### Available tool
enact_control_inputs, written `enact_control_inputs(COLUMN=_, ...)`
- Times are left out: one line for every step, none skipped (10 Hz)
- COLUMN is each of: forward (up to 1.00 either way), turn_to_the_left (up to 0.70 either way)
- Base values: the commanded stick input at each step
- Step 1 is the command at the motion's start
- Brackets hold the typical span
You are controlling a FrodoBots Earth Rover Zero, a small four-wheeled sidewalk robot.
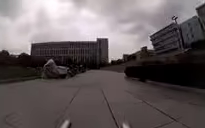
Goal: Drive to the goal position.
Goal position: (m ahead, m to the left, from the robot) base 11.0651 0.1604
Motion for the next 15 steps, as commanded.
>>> enact_control_inputs(forward=1.00, turn_to_the_left=0.00)
enact_control_inputs(forward=1.00, turn_to_the_left=0.00)
enact_control_inputs(forward=1.00, turn_to_the_left=0.00)
enact_control_inputs(forward=1.00, turn_to_the_left=0.00)
enact_control_inputs(forward=1.00, turn_to_the_left=0.00)
enact_control_inputs(forward=1.00, turn_to_the_left=0.00)
enact_control_inputs(forward=1.00, turn_to_the_left=0.00)
enact_control_inputs(forward=1.00, turn_to_the_left=0.00)
enact_control_inputs(forward=1.00, turn_to_the_left=0.00)
enact_control_inputs(forward=1.00, turn_to_the_left=0.00)
enact_control_inputs(forward=1.00, turn_to_the_left=0.00)
enact_control_inputs(forward=1.00, turn_to_the_left=-0.03)
enact_control_inputs(forward=1.00, turn_to_the_left=-0.15)
enact_control_inputs(forward=1.00, turn_to_the_left=-0.07)
enact_control_inputs(forward=1.00, turn_to_the_left=0.00)
